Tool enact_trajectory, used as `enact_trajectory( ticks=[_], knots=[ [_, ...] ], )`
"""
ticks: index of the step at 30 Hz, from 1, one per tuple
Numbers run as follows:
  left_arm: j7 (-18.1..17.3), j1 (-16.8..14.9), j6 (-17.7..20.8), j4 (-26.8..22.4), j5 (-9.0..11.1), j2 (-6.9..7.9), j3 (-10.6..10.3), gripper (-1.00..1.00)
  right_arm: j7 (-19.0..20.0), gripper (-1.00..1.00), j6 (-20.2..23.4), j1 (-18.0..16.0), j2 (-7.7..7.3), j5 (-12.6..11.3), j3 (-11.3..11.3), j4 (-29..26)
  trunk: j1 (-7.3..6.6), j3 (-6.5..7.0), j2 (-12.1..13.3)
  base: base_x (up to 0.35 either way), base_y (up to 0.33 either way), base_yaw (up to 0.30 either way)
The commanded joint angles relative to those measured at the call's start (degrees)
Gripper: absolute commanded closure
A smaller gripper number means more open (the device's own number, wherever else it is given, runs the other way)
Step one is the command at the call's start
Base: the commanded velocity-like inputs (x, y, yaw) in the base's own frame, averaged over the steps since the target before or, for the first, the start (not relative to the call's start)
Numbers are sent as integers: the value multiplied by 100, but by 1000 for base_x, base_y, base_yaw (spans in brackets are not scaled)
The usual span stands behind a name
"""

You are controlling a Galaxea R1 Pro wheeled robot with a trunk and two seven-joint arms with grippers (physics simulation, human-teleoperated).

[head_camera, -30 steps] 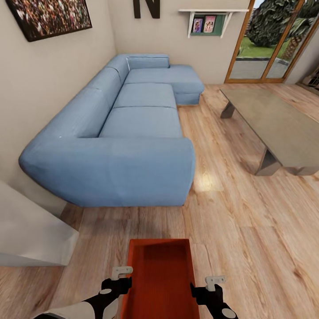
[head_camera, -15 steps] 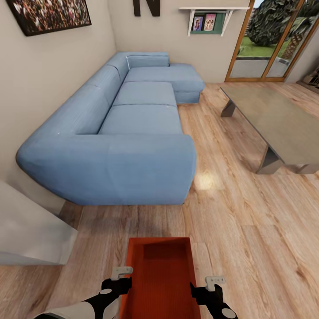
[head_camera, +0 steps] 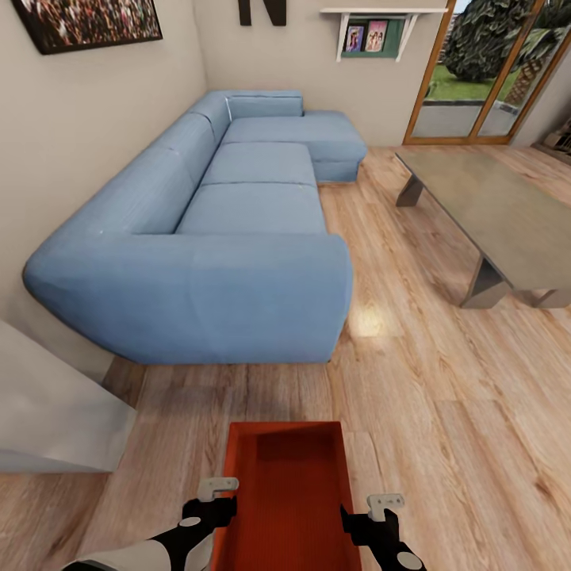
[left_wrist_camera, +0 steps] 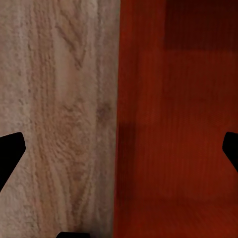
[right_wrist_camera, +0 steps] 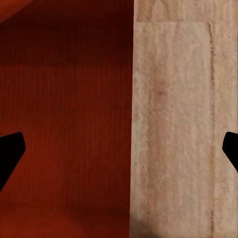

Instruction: Move the two storage containers from the living room to the garage. In the garage, place one container on the floor and stack the other container on top of it (either order is fine).

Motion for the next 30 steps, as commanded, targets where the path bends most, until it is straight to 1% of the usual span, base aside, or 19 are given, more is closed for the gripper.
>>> enact_trajectory(
  ticks=[1, 17, 20, 30],
  knots=[
    [10, -8, -41, 25, 46, -6, -50, -100, 0, -100, -19, -4, -2, -17, 10, 4, 22, -22, -43, 0, 0, 0],
    [-4, -8, -18, 25, 31, 19, -52, -100, -2, -100, -19, -5, -2, -1, 10, -4, 373, -309, -685, 0, 0, 0],
    [-6, -10, -15, 25, 22, 2, -60, -100, -6, -100, -19, -4, -8, -3, 3, -5, 439, -363, -805, 0, 0, 0],
    [-6, -10, -14, 25, 25, 10, -61, -100, -1, -100, -16, -3, -10, -3, 8, 2, 659, -542, -1206, 0, 0, 0]
  ],
)
